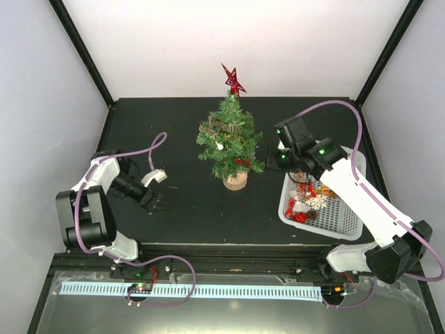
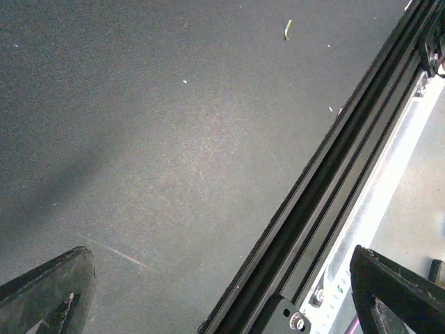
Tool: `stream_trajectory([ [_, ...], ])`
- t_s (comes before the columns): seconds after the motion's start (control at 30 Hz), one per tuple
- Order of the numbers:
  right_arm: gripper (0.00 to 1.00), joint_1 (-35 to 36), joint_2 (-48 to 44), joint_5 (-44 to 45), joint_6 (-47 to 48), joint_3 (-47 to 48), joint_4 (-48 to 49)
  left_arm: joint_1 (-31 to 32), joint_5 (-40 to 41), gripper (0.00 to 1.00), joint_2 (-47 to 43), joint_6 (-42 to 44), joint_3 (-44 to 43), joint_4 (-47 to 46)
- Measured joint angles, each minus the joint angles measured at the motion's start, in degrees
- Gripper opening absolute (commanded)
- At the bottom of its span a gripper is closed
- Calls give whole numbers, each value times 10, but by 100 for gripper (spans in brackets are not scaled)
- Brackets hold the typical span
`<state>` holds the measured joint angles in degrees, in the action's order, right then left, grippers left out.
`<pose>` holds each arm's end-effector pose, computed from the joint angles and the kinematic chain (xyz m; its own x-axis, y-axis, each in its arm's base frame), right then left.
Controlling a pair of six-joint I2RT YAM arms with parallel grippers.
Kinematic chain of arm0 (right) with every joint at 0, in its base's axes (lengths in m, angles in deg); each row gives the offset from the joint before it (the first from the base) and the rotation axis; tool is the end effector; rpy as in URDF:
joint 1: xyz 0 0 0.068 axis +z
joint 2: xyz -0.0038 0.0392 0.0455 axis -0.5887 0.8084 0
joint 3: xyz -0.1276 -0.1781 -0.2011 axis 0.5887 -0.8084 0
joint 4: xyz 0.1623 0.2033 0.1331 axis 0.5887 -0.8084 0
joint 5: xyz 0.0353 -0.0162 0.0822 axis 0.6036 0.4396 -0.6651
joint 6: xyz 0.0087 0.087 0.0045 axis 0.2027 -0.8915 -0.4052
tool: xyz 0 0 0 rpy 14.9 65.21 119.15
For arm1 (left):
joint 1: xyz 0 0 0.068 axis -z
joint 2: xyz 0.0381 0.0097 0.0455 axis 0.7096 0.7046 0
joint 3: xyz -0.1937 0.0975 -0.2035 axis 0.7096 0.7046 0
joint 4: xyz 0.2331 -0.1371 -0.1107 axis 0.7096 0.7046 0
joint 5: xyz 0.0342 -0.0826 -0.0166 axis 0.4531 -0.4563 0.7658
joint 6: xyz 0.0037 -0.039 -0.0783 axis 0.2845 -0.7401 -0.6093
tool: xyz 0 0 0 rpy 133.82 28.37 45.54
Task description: Decorate the small christmas tree
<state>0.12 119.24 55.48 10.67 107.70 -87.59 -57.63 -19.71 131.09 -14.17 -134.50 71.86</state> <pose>0.2524 0.1874 0.3559 -0.8675 0.1520 -0.4737 -0.0699 0.9055 0.4186 0.2317 0.0017 0.1794 -0.8359 0.4658 -0.2903 0.5379 0.5902 -0.6019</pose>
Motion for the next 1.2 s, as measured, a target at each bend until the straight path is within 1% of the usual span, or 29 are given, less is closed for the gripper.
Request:
stream_trajectory([
  [0.07,21,-18,0,10,-10,-18,-21,0,0,99,0,0,0,0],
  [0.1,24,-48,0,14,-15,-35,-28,0,0,99,0,0,0,0],
  [0.13,27,-64,0,18,-21,-49,-35,0,0,99,0,0,0,1],
  [0.33,28,-175,-17,16,-25,-157,-43,0,-1,99,0,0,0,1],
  [0.4,29,-195,-16,15,-20,-180,-38,0,-1,99,0,0,0,1],
  [0.53,31,-209,-4,11,-7,-214,-11,0,0,99,0,0,0,1],
  [0.67,32,-235,28,1,3,-235,33,0,-1,99,0,0,0,1],
  [0.8,31,-263,67,0,15,-235,71,-3,0,99,0,0,0,1],
  [1.03,29,-276,130,-6,47,-229,130,-3,0,99,0,0,0,1],
  [1.2,28,-282,139,-19,77,-233,172,-4,0,99,0,0,0,1],
])
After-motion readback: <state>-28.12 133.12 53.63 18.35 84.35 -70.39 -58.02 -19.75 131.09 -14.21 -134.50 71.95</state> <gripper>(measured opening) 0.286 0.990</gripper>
